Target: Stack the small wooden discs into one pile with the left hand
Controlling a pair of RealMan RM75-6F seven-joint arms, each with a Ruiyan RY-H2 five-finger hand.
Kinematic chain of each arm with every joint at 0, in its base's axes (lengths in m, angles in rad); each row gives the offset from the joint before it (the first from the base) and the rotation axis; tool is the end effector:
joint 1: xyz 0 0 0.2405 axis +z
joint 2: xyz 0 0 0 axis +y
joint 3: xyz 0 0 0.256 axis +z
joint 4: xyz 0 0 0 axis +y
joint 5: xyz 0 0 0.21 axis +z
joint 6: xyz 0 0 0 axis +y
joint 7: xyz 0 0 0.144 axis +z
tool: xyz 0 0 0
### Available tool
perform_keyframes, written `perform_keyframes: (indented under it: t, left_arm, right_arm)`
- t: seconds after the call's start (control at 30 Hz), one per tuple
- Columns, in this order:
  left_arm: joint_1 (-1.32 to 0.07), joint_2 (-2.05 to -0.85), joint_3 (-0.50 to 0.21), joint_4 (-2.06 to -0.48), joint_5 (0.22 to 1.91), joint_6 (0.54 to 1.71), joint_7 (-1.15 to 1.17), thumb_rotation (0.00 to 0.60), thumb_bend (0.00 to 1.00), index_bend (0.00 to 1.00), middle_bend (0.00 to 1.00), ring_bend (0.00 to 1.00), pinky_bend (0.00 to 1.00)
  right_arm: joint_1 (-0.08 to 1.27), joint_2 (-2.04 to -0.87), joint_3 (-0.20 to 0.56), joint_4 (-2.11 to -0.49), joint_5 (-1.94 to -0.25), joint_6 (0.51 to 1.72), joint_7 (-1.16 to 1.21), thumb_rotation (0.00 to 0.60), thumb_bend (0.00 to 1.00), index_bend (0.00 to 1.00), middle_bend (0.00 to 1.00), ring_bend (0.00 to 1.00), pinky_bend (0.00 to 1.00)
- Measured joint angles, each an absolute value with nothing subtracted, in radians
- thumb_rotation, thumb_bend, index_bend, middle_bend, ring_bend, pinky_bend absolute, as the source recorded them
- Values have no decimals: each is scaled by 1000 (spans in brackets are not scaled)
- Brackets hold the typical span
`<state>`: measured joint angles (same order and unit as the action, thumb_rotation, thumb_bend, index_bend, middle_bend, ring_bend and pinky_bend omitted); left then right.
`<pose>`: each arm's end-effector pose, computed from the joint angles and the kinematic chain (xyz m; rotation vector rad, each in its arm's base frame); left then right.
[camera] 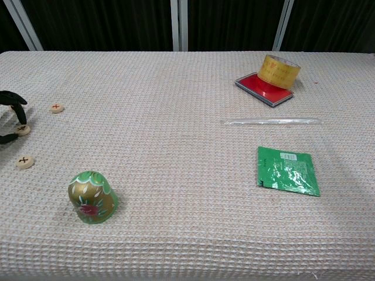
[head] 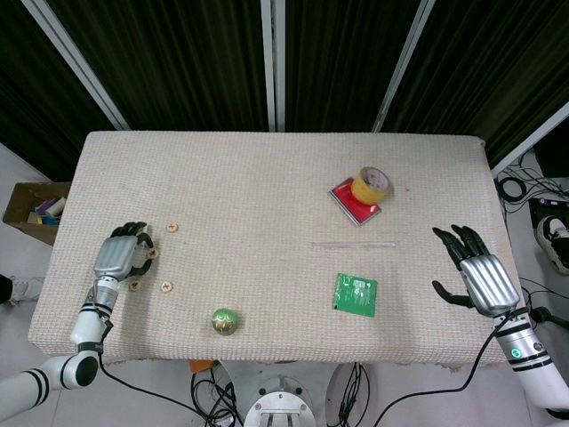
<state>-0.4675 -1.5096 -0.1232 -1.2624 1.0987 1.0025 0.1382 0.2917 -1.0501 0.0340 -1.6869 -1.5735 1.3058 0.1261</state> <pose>-0.3033 0.3087 0.0232 -1.5204 -1.1441 -0.7055 -0.2611 -0.2321 0.1442 1.6447 -0.9823 1.0445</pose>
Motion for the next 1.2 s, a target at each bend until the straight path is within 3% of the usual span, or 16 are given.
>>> perform_keyframes:
  t: [0.47, 0.8, 1.2]
  left_arm:
    - [-495, -1483, -182, -1311, 1121, 1029, 128, 600, 408, 506, 147, 89, 145]
    - [-612, -1507, -248, -1265, 990, 893, 204, 600, 402, 503, 146, 89, 145]
    - [-661, -1548, -248, -1194, 902, 846, 263, 600, 397, 500, 144, 89, 145]
  right_arm:
    - [278, -1058, 37, -1668, -1571, 1324, 147, 600, 254, 0, 152, 0, 0]
    - [272, -1059, 38, -1653, -1566, 1328, 168, 600, 254, 0, 152, 0, 0]
    - [260, -1062, 37, -1636, -1564, 1338, 188, 600, 254, 0, 152, 0, 0]
